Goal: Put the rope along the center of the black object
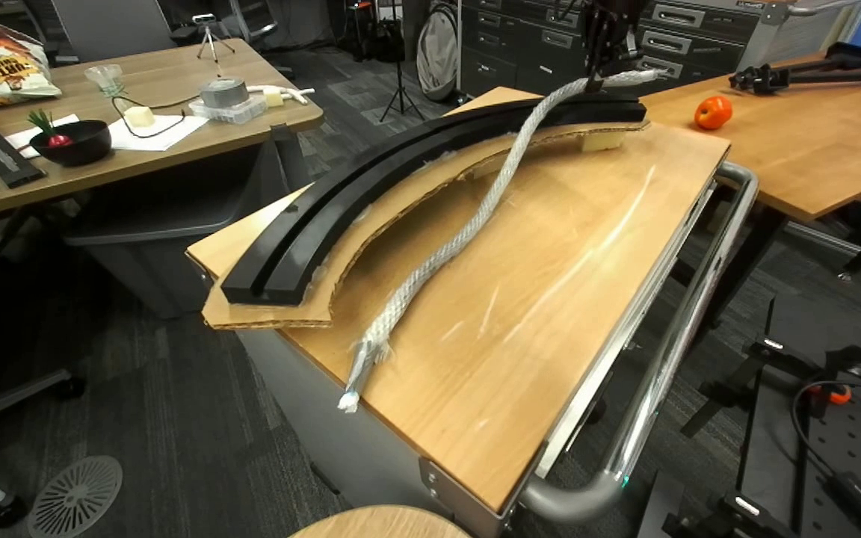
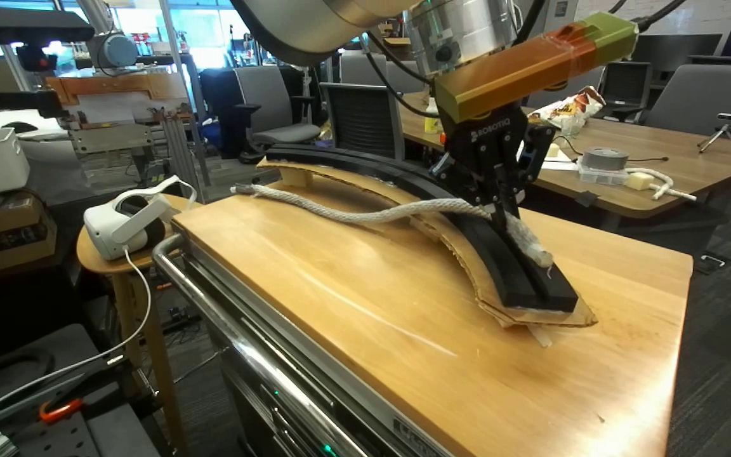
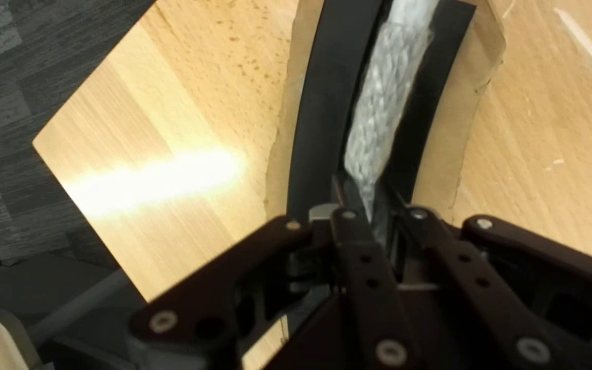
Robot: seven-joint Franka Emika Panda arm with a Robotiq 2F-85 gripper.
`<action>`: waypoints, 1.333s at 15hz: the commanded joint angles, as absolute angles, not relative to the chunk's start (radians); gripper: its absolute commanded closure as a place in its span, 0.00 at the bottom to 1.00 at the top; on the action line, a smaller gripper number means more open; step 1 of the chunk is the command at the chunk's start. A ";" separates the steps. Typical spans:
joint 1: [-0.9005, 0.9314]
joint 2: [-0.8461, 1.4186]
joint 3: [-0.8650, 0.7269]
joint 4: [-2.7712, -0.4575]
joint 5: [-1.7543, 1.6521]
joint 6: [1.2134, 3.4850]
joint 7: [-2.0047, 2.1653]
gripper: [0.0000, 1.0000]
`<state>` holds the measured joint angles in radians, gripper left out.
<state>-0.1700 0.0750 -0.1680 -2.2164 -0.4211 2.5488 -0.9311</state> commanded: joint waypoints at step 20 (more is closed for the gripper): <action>-0.167 0.171 -0.152 -2.080 -0.401 2.445 -0.956 0.95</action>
